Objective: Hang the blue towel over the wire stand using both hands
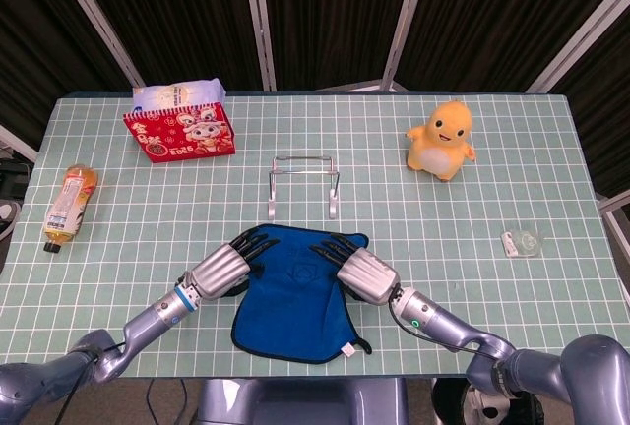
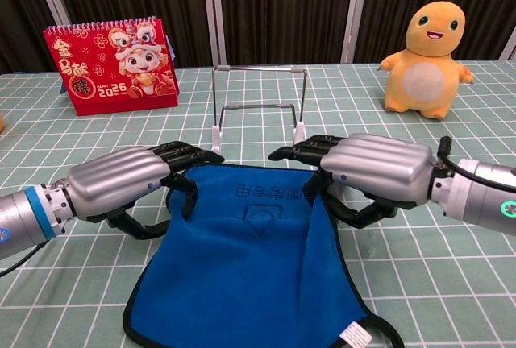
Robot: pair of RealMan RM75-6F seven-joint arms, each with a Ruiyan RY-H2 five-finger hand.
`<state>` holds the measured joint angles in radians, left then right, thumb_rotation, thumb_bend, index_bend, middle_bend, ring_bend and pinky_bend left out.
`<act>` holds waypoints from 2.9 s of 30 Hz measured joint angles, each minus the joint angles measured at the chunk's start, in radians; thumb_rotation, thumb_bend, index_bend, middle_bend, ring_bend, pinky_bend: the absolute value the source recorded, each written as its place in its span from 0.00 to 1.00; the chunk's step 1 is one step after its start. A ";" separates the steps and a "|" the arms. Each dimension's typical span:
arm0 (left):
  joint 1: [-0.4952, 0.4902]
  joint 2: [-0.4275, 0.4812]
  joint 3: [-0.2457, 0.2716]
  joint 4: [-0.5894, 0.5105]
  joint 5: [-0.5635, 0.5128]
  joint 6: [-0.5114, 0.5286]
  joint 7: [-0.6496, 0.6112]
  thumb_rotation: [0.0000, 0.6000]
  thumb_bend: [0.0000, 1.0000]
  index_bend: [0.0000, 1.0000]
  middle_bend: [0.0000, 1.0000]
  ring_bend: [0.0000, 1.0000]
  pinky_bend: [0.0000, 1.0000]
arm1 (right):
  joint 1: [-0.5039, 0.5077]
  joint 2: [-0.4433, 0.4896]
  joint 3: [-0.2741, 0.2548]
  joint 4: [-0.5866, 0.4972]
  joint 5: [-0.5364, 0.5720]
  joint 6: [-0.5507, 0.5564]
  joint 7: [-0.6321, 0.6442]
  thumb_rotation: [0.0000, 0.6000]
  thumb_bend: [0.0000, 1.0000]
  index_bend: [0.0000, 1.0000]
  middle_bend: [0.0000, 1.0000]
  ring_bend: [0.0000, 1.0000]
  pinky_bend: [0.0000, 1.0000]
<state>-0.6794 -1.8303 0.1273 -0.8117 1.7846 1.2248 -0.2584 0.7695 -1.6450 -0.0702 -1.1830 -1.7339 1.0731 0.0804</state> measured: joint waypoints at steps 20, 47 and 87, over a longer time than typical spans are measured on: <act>0.004 0.036 -0.068 -0.092 -0.030 0.096 0.060 1.00 0.56 0.82 0.00 0.00 0.00 | -0.003 0.085 0.045 -0.101 -0.017 0.085 -0.004 1.00 0.63 0.65 0.00 0.00 0.00; -0.037 0.266 -0.325 -0.407 -0.232 0.088 0.257 1.00 0.55 0.83 0.00 0.00 0.00 | 0.082 0.253 0.300 -0.294 0.210 0.010 -0.136 1.00 0.63 0.65 0.00 0.00 0.00; -0.159 0.251 -0.474 -0.314 -0.405 0.003 0.286 1.00 0.56 0.83 0.00 0.00 0.00 | 0.234 0.181 0.429 -0.069 0.468 -0.136 -0.170 1.00 0.62 0.65 0.00 0.00 0.00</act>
<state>-0.8386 -1.5791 -0.3465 -1.1253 1.3799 1.2278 0.0271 1.0037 -1.4635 0.3585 -1.2518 -1.2658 0.9367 -0.0894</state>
